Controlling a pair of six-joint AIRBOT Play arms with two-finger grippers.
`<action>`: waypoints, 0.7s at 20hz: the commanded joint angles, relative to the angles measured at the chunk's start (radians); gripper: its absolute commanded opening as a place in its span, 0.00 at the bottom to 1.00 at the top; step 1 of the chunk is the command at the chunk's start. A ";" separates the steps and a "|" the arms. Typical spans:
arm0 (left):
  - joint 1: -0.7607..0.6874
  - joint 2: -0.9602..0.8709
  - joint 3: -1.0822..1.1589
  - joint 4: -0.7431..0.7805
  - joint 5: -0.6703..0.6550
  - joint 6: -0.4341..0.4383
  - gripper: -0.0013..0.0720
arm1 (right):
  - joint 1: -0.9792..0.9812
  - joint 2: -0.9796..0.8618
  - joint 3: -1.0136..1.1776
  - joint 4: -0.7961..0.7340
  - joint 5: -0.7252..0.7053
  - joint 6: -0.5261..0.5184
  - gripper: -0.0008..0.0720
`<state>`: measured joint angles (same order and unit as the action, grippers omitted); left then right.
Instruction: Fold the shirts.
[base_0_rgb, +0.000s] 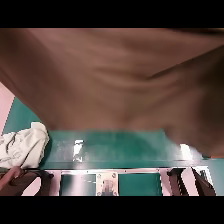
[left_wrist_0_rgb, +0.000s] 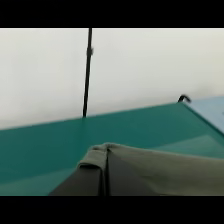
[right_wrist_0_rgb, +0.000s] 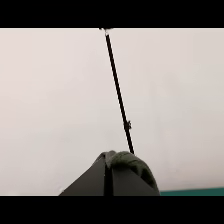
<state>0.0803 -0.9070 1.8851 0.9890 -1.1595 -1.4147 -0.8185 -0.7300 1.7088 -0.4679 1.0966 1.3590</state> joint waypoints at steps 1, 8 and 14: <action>0.000 -0.084 -0.222 0.002 -0.050 0.029 0.05 | 0.063 -0.026 -0.275 -0.013 0.011 -0.105 0.04; 0.000 -0.498 -0.549 -0.214 0.117 0.217 0.05 | 0.339 -0.373 -0.793 -0.011 -0.372 -0.351 0.04; 0.000 -0.744 -0.460 -0.294 0.348 0.219 0.05 | 0.356 -0.970 -0.390 0.101 -0.296 -0.383 0.04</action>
<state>0.0795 -1.5436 1.3857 0.7277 -0.9180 -1.2068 -0.4770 -1.4601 1.1553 -0.4133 0.7719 0.9981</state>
